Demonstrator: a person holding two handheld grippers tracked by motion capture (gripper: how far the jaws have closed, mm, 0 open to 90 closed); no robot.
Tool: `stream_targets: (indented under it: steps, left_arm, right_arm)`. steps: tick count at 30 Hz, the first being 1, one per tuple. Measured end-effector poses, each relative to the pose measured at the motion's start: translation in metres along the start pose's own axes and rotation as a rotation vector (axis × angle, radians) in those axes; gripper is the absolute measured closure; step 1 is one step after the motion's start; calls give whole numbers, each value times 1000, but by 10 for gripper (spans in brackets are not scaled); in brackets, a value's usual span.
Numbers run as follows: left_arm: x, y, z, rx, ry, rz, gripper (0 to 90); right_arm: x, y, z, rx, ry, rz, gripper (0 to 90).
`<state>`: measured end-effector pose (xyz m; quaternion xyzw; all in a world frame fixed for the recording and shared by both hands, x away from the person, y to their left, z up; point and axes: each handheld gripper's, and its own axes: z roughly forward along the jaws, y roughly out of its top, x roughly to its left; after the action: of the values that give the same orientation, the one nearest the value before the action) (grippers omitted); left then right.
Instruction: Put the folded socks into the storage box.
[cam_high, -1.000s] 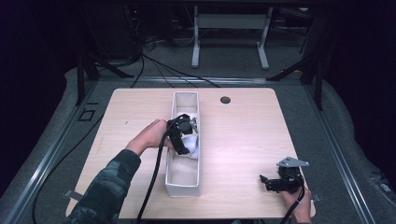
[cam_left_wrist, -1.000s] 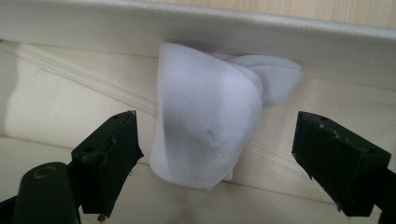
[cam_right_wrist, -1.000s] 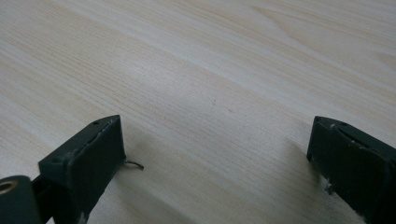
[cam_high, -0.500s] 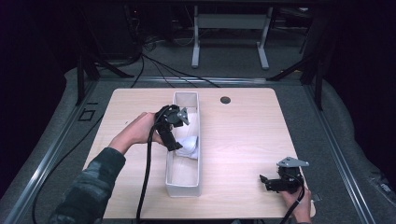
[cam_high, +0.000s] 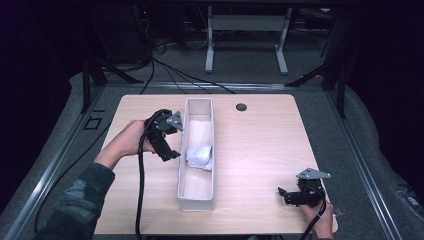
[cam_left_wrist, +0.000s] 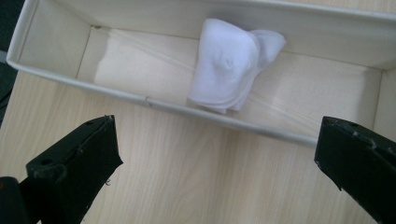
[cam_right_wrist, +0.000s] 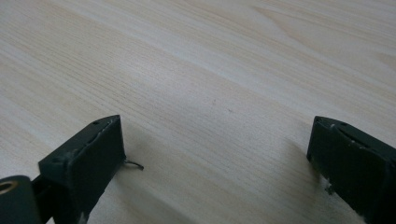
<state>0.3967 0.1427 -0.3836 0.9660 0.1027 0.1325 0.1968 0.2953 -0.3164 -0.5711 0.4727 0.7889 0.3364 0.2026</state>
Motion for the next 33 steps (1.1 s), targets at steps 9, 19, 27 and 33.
stream_targets:
  steps: [9,19,27,33]
  left_arm:
    - [-1,-40,-7,-12,24,-64,0]
    - [-7,-80,7,-2,28,-127,0]
    - [-12,-111,27,-10,28,-183,0]
    - [-16,-132,43,-20,15,-225,0]
  right_arm:
    - [0,0,0,2,6,0,35]
    - [0,0,0,3,6,-1,36]
    - [0,0,0,3,6,-1,36]
    - [0,0,0,3,6,-1,36]
